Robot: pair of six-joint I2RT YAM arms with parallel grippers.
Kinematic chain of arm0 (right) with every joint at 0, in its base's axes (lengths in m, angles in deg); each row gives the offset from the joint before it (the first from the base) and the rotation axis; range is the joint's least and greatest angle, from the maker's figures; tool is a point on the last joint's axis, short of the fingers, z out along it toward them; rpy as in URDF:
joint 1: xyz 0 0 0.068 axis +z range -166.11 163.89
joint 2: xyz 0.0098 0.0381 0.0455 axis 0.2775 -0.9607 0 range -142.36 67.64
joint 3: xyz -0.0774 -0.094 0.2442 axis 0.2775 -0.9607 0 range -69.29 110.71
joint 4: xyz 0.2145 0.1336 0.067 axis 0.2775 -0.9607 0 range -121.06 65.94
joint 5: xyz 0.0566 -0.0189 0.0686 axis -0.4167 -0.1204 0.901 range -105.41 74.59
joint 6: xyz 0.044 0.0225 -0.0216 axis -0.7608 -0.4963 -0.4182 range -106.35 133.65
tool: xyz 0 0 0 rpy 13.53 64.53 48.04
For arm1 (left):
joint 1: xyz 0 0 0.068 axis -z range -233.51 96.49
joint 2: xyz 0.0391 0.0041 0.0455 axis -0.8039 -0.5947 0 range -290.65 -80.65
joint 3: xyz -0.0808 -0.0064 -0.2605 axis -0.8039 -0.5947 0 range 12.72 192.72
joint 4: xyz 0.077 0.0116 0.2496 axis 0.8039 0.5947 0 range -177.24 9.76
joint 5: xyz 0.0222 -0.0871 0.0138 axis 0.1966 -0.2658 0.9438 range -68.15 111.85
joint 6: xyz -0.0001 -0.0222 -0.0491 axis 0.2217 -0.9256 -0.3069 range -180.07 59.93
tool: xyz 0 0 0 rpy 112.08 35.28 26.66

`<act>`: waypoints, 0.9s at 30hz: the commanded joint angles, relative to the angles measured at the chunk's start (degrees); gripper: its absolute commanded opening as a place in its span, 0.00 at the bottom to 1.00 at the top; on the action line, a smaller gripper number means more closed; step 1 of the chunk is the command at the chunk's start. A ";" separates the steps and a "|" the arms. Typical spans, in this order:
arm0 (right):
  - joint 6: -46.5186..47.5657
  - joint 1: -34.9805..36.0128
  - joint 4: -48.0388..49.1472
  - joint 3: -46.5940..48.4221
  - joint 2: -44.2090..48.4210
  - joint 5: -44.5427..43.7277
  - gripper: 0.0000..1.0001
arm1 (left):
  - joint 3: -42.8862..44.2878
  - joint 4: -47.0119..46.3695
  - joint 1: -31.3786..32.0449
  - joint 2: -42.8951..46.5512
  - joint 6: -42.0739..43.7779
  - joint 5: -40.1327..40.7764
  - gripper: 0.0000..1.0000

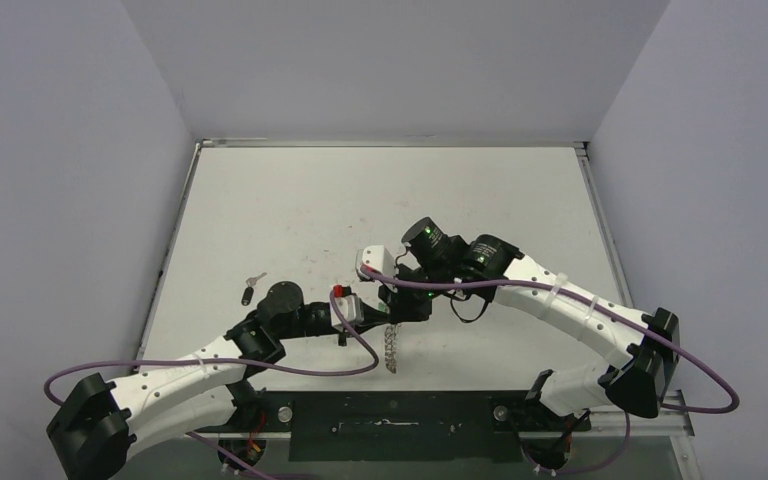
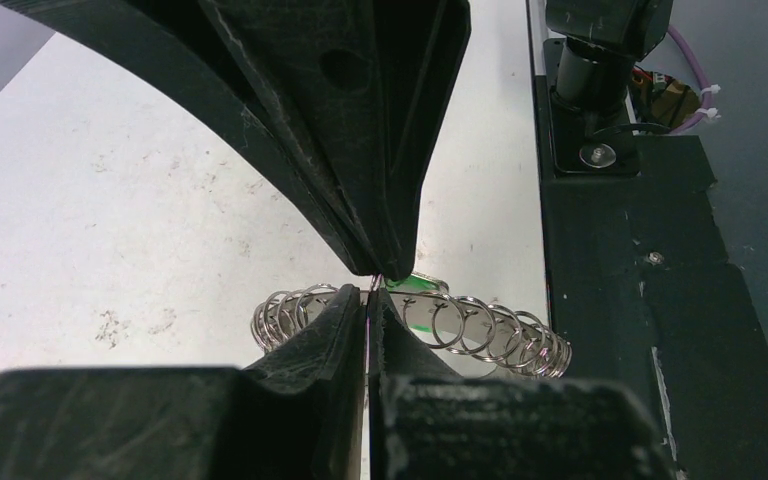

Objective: Put the keys on the keyring
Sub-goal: Adjust the key on the keyring.

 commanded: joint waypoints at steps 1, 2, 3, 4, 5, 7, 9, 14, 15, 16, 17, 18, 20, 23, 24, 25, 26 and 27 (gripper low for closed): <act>0.46 0.18 4.55 0.95 0.92 -1.23 0.04 | 1.32 -4.86 0.38 1.00 -0.87 -0.20 0.00; 0.14 0.00 5.42 0.49 1.56 -1.85 0.10 | 0.66 -5.73 0.41 1.40 -1.20 0.35 0.00; -0.30 -0.42 6.48 0.00 2.13 -2.09 0.14 | -0.02 -6.75 0.39 2.16 -1.66 1.01 0.00; -0.69 -0.91 7.65 -0.68 2.83 -1.97 0.18 | -0.83 -8.08 0.37 2.76 -2.16 1.76 0.00; -1.13 -1.37 8.83 -1.39 3.64 -1.72 0.28 | -1.57 -8.89 0.36 3.39 -2.64 2.87 0.00; -1.37 -2.40 11.79 -3.16 5.54 -0.95 0.43 | -3.11 -10.19 0.40 4.88 -3.33 4.73 0.00; -1.50 -3.08 15.04 -5.61 7.94 -0.89 0.53 | -4.69 -11.87 0.37 6.38 -4.10 6.40 0.00; -0.79 -5.08 26.05 -13.89 14.76 3.37 0.60 | -8.87 -17.85 0.40 9.54 -6.40 9.43 0.00; -0.64 -5.41 28.13 -16.19 16.04 4.03 0.61 | -9.62 -19.26 0.37 9.98 -6.80 9.71 0.00; -0.55 -5.78 30.18 -17.86 17.30 4.63 0.61 | -10.24 -20.58 0.37 10.43 -7.09 9.78 0.00; -0.47 -6.17 32.23 -19.54 18.45 5.42 0.61 | -10.72 -21.66 0.36 10.76 -7.36 9.77 0.00; -0.50 -6.54 34.02 -20.95 19.39 6.19 0.61 | -11.15 -22.72 0.36 11.11 -7.59 9.57 0.00; -0.38 -6.93 37.47 -23.31 21.02 8.16 0.60 | -11.82 -24.67 0.41 11.50 -8.02 8.65 0.00; -0.86 -7.00 42.06 -25.68 22.08 11.61 0.56 | -12.34 -27.94 0.37 11.35 -8.64 6.85 0.00; -1.64 -6.95 43.88 -26.22 22.05 12.79 0.54 | -12.43 -28.78 0.39 11.15 -8.81 6.33 0.00; -2.49 -6.98 45.45 -26.61 21.82 14.06 0.54 | -12.48 -29.38 0.39 10.97 -8.88 5.82 0.00; -3.19 -6.97 46.68 -26.78 21.56 15.29 0.52 | -12.42 -29.83 0.37 10.82 -8.94 5.42 0.00; -3.78 -6.97 47.59 -26.80 21.19 16.42 0.51 | -12.44 -30.13 0.37 10.60 -8.91 5.24 0.00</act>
